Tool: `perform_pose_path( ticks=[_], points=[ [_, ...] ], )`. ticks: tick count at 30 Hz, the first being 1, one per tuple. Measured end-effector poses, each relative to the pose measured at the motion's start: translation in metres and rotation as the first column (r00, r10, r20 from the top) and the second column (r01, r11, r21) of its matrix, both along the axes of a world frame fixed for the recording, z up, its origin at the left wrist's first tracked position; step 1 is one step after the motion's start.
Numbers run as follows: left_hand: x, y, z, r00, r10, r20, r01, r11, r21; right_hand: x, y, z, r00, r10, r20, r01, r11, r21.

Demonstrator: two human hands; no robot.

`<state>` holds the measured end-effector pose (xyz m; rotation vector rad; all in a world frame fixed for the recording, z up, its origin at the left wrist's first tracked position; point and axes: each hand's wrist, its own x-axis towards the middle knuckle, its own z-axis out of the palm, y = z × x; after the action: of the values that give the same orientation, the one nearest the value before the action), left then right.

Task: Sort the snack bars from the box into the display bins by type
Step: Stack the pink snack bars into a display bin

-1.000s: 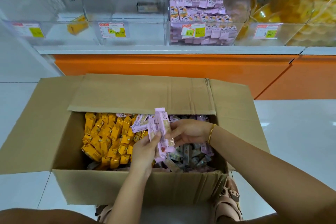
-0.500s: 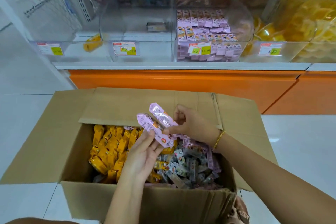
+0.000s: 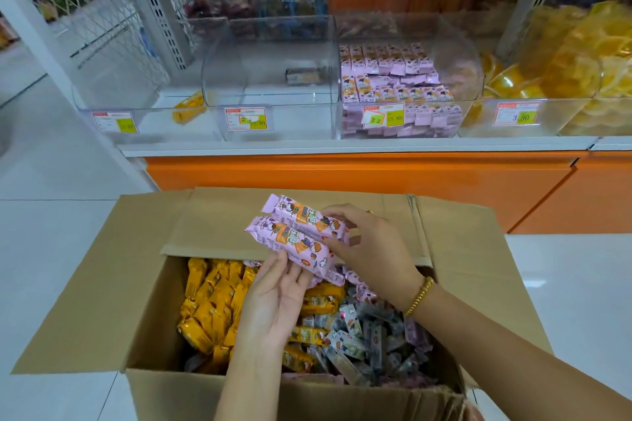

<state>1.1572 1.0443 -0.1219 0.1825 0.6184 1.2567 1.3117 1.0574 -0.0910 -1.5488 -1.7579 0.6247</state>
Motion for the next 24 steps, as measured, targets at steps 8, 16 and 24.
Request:
perform_pose_path(
  ticks=[8, 16, 24],
  points=[
    [0.003, 0.025, 0.019, 0.994, -0.096, -0.056, 0.097, 0.995, 0.018, 0.022, 0.022, 0.021, 0.962, 0.269, -0.036, -0.271, 0.959, -0.076],
    [0.02, 0.062, 0.071, 0.874, -0.46, -0.159, 0.459, 0.887, -0.046, 0.056, 0.071, 0.081, 0.708, 0.371, 0.601, -0.522, 0.848, 0.091],
    [0.056, 0.137, 0.115, 0.696, -0.36, -0.622, 0.53, 0.841, 0.107, 0.116, 0.119, 0.129, 0.625, 0.211, 0.752, -0.481, 0.863, 0.158]
  ],
)
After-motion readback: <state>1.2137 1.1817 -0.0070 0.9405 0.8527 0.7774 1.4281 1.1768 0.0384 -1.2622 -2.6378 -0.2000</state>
